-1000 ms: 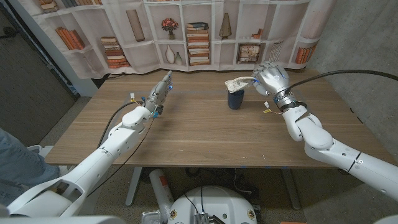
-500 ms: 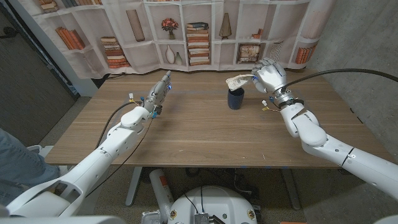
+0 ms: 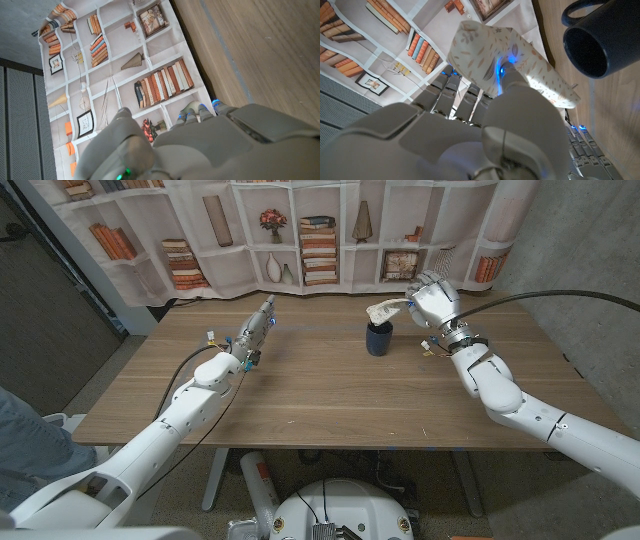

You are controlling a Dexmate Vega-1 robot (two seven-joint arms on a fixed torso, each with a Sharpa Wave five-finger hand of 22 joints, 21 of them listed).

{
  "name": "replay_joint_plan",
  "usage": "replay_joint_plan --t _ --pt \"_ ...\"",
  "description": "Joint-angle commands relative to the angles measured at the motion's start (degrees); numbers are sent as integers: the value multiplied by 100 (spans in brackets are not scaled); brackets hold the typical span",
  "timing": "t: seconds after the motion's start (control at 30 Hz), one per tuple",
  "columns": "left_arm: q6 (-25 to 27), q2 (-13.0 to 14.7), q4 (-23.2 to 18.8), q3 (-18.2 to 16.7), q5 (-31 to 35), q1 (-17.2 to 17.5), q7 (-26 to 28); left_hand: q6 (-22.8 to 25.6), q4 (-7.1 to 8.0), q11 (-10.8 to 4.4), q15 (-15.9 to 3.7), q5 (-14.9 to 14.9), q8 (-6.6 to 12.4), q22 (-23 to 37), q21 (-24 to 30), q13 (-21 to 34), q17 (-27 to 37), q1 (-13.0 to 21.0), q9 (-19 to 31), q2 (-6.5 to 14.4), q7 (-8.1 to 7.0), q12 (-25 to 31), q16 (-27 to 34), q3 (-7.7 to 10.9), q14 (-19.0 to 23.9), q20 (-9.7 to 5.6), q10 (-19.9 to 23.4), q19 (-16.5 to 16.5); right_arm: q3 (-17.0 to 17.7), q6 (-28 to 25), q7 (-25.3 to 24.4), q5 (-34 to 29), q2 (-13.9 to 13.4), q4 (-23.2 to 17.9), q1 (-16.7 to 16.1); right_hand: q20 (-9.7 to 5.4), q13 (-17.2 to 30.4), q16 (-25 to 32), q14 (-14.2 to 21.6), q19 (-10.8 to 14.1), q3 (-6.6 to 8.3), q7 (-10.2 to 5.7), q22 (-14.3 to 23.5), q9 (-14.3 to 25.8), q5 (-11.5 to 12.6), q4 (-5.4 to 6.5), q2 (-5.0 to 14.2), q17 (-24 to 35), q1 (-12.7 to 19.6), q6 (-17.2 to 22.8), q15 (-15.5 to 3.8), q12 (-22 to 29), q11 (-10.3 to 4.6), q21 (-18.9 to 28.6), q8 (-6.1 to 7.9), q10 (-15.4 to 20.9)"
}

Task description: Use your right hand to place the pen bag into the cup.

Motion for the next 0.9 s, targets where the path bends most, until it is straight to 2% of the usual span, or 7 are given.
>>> replay_joint_plan --t 0.03,0.43,0.9 --pt "-7 -34 26 13 -49 11 -54 16 10 -5 -22 -11 13 9 23 26 21 60 7 -17 -4 26 38 -11 -453 37 -59 -779 -185 21 193 -425 -32 216 171 -410 27 21 67 -43 39 -73 20 10 31 14 75 14 35 60 -859 -21 -5 -13 42 42" --pt "-6 -12 -29 11 -26 25 -31 20 11 -13 -22 -12 14 9 26 26 22 63 7 -15 -3 26 39 -22 -451 30 -57 -773 -260 91 310 -594 -15 365 277 -412 35 26 94 -72 48 -126 23 2 27 30 92 21 18 45 -871 -36 -39 -20 42 37" --pt "-28 -41 69 15 -48 -6 -74 29 11 -6 -26 -12 17 9 25 26 22 66 7 -12 4 28 38 -31 -452 33 -52 -774 -386 295 353 -789 -14 524 398 -416 46 16 108 -116 114 -158 25 -27 37 -12 140 20 102 -62 -893 -73 -62 -30 -4 -22"
